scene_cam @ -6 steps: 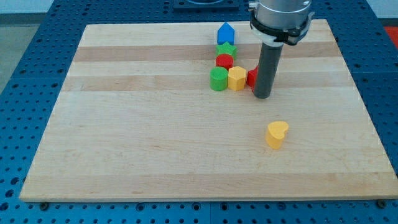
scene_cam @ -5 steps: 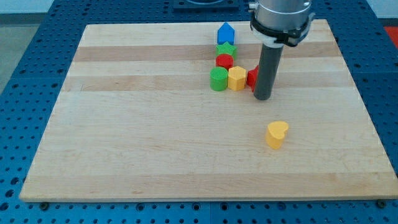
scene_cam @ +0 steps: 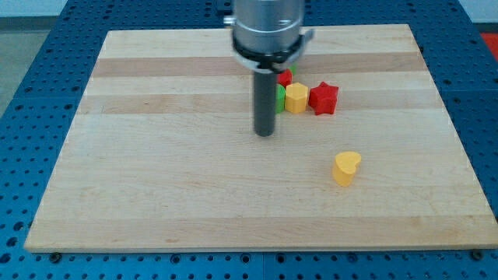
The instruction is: Move your arm at left side of the green circle
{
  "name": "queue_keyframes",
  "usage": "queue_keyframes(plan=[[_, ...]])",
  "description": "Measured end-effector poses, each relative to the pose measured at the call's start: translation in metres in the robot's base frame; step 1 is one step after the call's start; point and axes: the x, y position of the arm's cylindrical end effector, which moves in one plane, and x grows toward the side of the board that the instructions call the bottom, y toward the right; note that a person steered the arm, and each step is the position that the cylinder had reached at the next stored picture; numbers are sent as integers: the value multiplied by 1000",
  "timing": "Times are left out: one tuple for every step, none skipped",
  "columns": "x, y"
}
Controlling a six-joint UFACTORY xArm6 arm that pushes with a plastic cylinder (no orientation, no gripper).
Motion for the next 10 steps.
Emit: queue_keyframes(plan=[[0, -37], [-31, -37], [-62, -37], [-65, -37], [-65, -34], [-65, -22], [-65, -14], [-67, -14], [-68, -14], [-68, -11]])
